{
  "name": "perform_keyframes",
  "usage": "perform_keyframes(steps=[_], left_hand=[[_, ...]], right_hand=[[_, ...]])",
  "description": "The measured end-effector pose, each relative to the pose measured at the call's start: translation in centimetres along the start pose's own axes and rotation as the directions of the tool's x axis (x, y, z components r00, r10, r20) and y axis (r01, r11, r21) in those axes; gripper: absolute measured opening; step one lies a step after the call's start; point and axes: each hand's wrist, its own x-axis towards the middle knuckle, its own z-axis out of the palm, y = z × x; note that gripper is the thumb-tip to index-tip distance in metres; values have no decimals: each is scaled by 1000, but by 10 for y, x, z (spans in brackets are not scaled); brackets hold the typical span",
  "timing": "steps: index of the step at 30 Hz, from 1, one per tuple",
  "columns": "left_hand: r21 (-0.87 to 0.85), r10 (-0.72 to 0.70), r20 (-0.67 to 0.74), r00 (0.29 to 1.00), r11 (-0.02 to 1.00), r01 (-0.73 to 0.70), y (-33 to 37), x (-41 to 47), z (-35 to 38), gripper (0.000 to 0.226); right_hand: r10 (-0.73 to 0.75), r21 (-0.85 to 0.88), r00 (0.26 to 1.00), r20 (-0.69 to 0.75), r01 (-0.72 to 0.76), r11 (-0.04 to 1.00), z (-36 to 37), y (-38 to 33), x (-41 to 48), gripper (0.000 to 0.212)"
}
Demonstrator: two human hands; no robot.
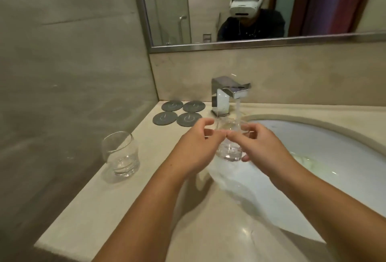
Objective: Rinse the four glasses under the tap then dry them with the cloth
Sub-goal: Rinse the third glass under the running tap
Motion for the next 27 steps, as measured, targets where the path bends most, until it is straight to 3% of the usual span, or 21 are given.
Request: perform_keyframes(steps=[4,7,9,12,18,27], left_hand=[[28,-36,18,999,999,36,7,41,13,51],[27,-37,-37,999,999,38,7,65,22,38],[49,-5,-90,996,999,9,2,75,32,35],[130,77,-137,988,990,-59,-11,78,44,50],[284,156,-46,987,949,-137,-21,78,48,76],[354,179,-37,983,922,-155,-28,79,51,74]], right_hand=[[167,173,986,17,-167,971,-7,17,36,61],[228,327,973,39,-228,917,-2,15,61,39],[259,391,965,31,-250,886,5,17,73,37],[279,496,960,15,-249,832,13,30,82,41],[347,678,935,77,-304,669,12,46,86,32],[299,737,944,141,-302,605,14,46,79,33]])
